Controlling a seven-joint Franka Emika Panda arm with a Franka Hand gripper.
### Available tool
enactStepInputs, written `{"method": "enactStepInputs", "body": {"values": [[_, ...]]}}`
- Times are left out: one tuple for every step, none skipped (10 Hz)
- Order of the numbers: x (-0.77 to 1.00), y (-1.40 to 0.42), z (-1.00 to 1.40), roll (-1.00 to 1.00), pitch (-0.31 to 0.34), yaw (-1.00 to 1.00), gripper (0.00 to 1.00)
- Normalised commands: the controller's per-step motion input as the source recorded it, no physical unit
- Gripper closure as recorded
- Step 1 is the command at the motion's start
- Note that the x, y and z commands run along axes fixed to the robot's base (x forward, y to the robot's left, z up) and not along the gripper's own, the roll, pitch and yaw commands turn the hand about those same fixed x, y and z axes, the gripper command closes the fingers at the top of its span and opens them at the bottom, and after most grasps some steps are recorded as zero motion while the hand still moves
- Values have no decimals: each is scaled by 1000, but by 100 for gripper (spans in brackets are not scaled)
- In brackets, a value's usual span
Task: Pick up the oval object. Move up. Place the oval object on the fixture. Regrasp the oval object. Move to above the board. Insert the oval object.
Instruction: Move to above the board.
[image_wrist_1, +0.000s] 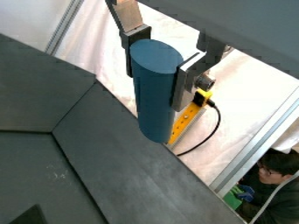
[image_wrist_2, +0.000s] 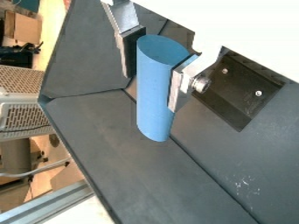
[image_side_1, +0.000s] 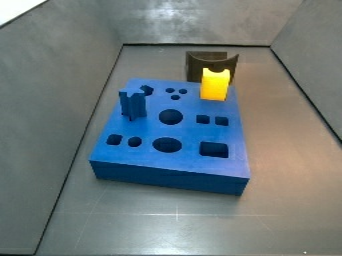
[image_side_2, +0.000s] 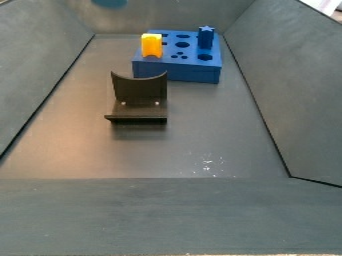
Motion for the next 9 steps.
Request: {"method": "enactStepInputs", "body": {"values": [[-509, -1000, 134, -1000, 17, -137, 100], [-512, -1000, 132, -1000, 10, -137, 100], [-542, -1000, 141, -1000, -1, -132, 100], [-543, -1000, 132, -1000, -2, -135, 100], [-546, -1000, 130, -1000, 7, -140, 100], [-550, -1000, 135, -1000, 17, -138, 100], [-561, -1000, 133, -1000, 16, -136, 100], [-571, -1000, 130, -1000, 18, -136, 100], [-593, -1000, 133, -1000, 17, -129, 100]]}}
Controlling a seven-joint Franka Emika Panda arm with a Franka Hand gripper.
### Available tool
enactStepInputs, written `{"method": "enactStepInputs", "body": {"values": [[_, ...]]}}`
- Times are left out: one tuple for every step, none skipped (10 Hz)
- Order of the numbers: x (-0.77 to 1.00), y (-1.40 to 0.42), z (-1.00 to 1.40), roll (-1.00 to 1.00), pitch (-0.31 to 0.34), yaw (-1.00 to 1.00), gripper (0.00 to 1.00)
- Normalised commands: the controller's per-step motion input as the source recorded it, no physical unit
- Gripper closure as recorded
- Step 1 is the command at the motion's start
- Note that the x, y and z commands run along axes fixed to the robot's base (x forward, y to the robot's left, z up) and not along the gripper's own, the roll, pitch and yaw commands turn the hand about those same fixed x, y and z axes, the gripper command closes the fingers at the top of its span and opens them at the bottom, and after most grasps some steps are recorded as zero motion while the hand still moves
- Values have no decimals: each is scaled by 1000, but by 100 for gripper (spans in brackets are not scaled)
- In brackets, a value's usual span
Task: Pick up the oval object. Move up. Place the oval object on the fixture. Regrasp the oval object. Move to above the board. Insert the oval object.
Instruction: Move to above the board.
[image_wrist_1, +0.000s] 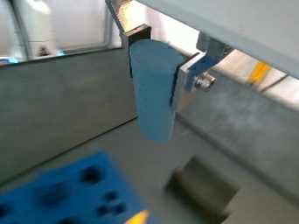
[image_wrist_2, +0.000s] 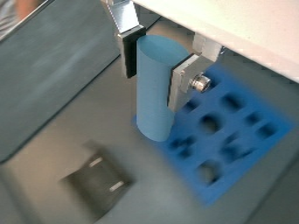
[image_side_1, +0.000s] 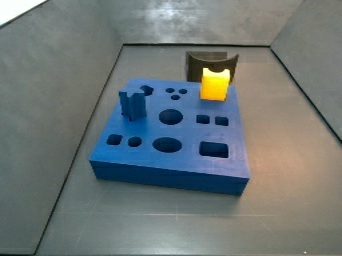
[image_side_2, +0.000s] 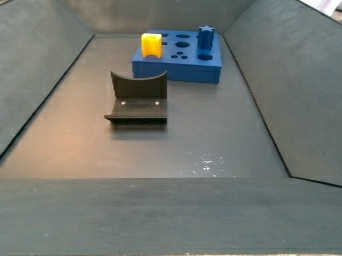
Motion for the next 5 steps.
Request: {"method": "enactStepInputs", "body": {"values": [[-602, -1000, 131, -1000, 11, -125, 100], [-565, -863, 106, -789, -2, -83, 100], [-446, -653, 77, -628, -12, -62, 100], [-241, -326, 32, -379, -17, -29, 100], [-141, -184, 21, -258, -9, -22, 100]]}}
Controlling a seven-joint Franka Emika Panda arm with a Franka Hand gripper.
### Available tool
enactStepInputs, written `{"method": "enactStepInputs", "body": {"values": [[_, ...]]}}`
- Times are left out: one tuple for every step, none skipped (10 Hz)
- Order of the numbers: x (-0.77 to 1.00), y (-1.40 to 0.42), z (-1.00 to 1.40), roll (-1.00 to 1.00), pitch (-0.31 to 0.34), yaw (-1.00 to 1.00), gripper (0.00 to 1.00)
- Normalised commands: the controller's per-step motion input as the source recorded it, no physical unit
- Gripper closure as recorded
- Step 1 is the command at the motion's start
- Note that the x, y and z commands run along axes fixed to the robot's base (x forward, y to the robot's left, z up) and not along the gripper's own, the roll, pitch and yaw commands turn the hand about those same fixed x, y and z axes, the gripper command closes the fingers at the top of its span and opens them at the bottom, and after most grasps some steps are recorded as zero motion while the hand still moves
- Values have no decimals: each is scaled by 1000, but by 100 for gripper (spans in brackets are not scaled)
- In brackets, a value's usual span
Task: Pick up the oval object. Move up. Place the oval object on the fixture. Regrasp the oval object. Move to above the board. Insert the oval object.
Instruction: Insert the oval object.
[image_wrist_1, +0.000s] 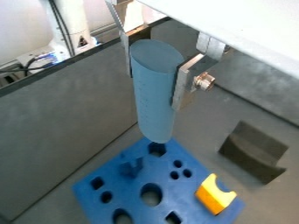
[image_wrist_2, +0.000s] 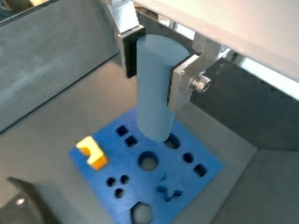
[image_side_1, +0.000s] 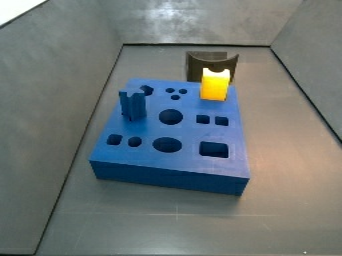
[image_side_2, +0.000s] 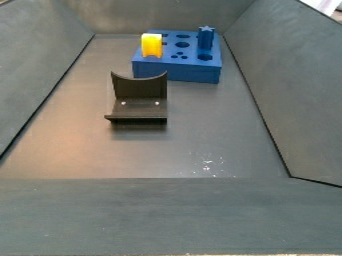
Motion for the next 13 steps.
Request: {"method": "enactStepInputs", "body": {"values": [[0, 0, -26, 0, 0, 0, 100], [0, 0, -34, 0, 0, 0, 100], [286, -206, -191, 0, 30, -6, 100], [423, -271, -294, -97, 0, -163, 100], [677, -369, -326, -107, 0, -277, 100], [600, -446, -520, -34, -69, -283, 100], [794, -406, -749, 0, -53, -180, 100], [877, -351, -874, 0, -41, -137, 100], [654, -129, -983, 0, -120, 0, 100], [243, -60, -946, 17, -126, 429, 100], [157, -160, -911, 1, -119, 320, 100], [497, -257, -849, -7, -47, 37, 100], [269, -174, -614, 0, -43, 0, 100]]}}
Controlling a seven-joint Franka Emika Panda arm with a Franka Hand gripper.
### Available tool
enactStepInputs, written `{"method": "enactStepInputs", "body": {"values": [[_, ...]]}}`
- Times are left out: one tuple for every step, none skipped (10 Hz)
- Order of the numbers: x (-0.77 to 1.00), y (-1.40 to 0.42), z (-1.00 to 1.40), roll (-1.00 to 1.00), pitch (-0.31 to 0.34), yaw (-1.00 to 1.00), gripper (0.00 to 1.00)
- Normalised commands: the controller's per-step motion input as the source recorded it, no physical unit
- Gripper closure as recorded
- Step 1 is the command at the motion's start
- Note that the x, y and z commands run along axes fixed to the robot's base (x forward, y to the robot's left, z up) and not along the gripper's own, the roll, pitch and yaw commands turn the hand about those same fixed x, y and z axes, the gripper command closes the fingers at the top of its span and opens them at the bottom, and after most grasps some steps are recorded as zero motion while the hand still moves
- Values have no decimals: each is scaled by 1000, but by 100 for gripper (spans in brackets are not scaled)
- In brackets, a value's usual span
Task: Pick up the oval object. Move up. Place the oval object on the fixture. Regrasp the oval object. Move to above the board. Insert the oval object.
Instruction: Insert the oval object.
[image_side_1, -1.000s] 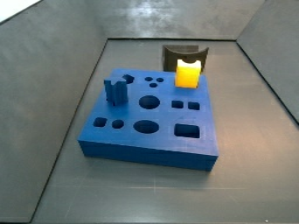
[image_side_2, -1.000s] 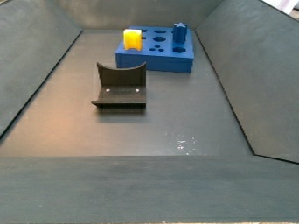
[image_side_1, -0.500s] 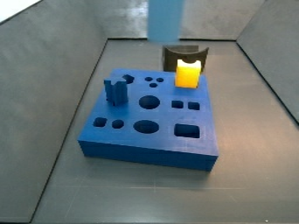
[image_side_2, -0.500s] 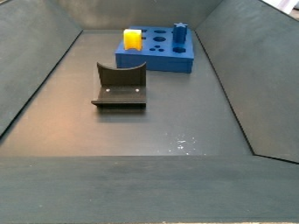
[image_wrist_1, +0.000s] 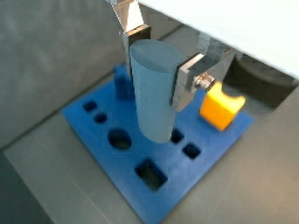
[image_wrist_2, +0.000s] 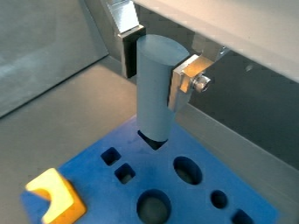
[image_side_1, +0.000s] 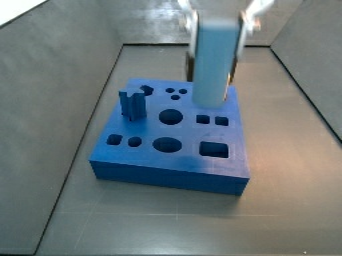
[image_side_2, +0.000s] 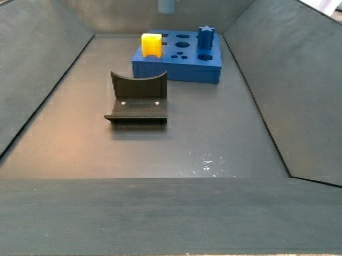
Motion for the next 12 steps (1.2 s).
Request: {"method": "enactStepInputs", "body": {"values": [[-160, -14, -409, 9, -71, 0, 100], [-583, 0, -274, 91, -86, 6, 100], [-657, -60, -371, 129, -166, 166, 100], [-431, -209, -440, 186, -160, 297, 100], [-400, -223, -443, 156, -164, 280, 100], [-311, -134, -466, 93, -161, 271, 100], [-400, -40, -374, 84, -150, 234, 100], [-314, 0, -209, 37, -76, 126, 100], [-480, -3, -180, 0, -44, 0, 100], [-446, -46, -220, 0, -23, -40, 100], [-289, -46, -274, -11, -4, -77, 100], [137, -71, -551, -156, -1, -297, 100]]}}
